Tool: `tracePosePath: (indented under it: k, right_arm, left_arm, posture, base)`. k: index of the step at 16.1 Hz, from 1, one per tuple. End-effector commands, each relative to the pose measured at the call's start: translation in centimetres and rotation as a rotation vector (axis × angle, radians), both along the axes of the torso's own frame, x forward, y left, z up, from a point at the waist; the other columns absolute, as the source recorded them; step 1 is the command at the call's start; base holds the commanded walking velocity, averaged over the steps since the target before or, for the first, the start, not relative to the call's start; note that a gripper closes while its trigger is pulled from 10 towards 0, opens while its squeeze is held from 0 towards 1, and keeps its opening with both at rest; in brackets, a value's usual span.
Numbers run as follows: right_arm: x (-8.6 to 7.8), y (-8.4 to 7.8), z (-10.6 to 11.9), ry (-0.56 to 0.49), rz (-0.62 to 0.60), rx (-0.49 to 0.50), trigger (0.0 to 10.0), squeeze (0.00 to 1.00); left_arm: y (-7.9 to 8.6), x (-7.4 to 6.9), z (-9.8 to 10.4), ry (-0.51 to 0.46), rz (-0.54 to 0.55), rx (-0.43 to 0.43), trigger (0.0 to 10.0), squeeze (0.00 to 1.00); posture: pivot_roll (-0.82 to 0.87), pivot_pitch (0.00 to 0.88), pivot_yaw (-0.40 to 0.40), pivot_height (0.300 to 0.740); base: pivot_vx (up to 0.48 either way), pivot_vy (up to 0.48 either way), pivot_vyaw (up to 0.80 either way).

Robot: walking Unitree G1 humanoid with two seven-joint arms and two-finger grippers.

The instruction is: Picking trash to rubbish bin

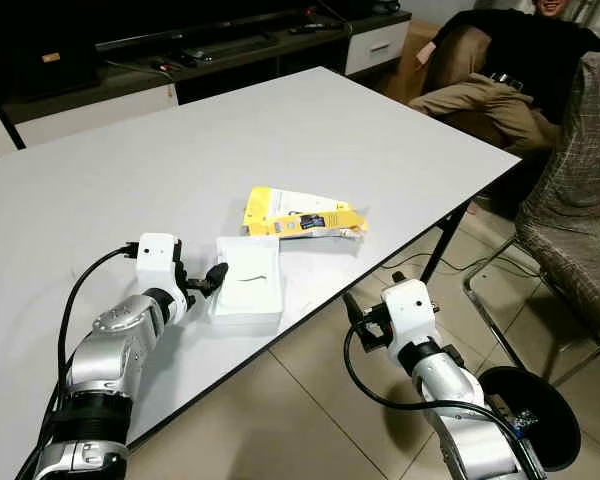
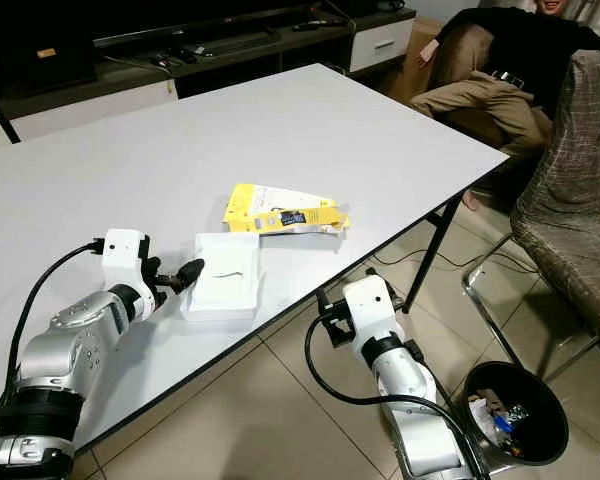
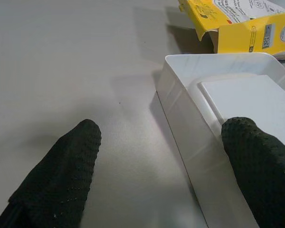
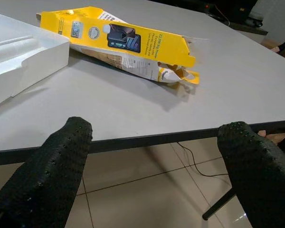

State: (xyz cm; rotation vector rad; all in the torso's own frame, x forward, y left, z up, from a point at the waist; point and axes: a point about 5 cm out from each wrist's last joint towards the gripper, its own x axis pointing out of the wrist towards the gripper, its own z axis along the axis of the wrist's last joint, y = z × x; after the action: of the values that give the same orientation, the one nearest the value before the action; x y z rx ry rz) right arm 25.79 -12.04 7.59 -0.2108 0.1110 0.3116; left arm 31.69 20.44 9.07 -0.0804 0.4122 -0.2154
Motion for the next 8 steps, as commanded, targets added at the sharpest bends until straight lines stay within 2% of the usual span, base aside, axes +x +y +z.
tracePosePath:
  k: [1, 2, 3, 8]
  right_arm:
    - [0.00, -0.41, 0.14, 0.005, -0.014, 0.002, 10.0, 0.00]
    - [0.03, -0.42, 0.16, 0.005, -0.012, -0.001, 10.0, 0.00]
    - [0.09, -0.44, 0.21, 0.004, -0.011, -0.003, 10.0, 0.00]
    - [0.53, -0.80, 0.43, 0.002, -0.003, -0.023, 10.0, 0.00]
  left_arm:
    - [-0.43, -0.49, -1.65, 0.095, -0.028, 0.022, 10.0, 0.00]
    - [-0.53, -0.48, -1.69, 0.099, -0.043, 0.028, 8.7, 0.00]
    - [-0.57, -0.46, -1.74, 0.105, -0.042, 0.021, 0.0, 0.00]
    - [-0.16, -0.53, -1.95, 0.111, -0.002, -0.010, 0.0, 0.00]
  posture:
    - [0.01, 0.000, -0.016, 0.740]
    - [0.00, 0.000, -0.017, 0.740]
    - [0.00, 0.000, -0.018, 0.740]
    - [-0.01, 0.000, -0.029, 0.740]
  base:
    - [0.000, 0.000, 0.00]
    - [0.000, 0.000, 0.00]
    - [0.000, 0.000, 0.00]
    - [0.000, 0.000, 0.00]
